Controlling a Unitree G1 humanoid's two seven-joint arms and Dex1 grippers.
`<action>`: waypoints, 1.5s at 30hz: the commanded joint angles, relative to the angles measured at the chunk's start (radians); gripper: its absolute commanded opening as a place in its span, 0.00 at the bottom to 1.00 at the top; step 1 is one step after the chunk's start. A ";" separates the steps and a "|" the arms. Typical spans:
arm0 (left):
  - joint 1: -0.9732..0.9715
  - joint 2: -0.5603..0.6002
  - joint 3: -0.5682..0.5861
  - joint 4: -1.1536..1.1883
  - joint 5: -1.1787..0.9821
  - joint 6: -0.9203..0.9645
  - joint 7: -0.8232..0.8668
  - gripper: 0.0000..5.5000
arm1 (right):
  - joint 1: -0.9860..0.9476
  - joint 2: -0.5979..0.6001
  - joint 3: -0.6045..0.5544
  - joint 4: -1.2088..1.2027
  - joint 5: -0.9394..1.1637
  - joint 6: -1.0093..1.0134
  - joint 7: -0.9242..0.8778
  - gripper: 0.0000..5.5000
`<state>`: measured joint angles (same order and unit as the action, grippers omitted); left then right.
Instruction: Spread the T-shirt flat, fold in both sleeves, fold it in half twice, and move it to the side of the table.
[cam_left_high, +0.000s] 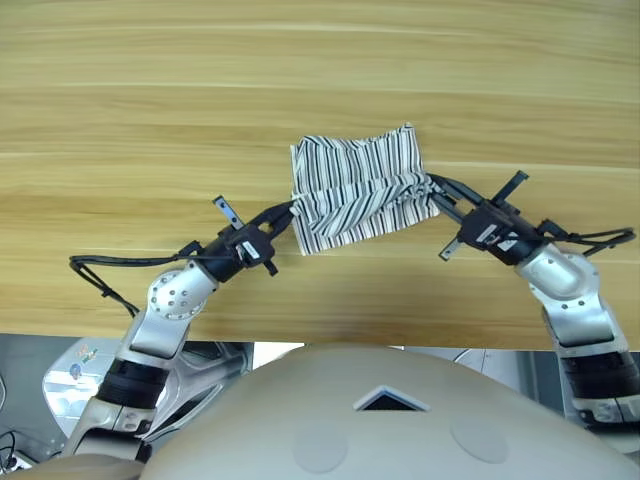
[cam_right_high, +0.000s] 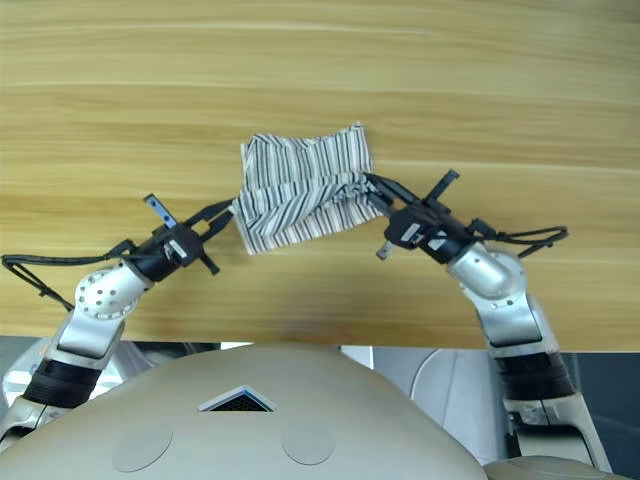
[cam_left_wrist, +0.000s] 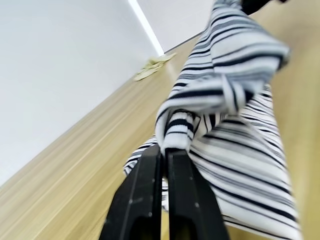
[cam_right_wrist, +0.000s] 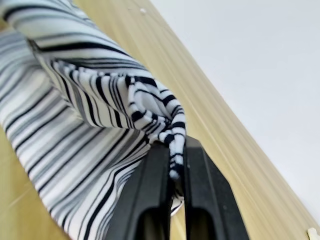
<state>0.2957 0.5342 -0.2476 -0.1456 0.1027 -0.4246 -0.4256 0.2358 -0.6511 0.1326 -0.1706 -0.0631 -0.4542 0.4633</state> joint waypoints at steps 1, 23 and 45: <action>-0.067 -0.045 0.015 0.054 0.030 0.055 0.029 0.00 | -0.079 0.039 0.021 0.093 -0.042 0.015 0.001 0.02; -0.462 -0.315 0.205 0.577 -0.036 0.305 0.279 0.40 | -0.726 0.412 0.035 0.968 -0.187 0.079 -0.374 0.58; -0.390 -0.492 0.379 0.393 -0.288 0.124 0.324 0.73 | -0.668 0.377 0.197 0.899 -0.150 0.014 -0.050 0.61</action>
<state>-0.0813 0.0492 0.1345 0.2371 -0.1840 -0.3037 -0.0968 -0.3629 -0.3010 0.3456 0.6336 -0.2145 -0.4435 0.4310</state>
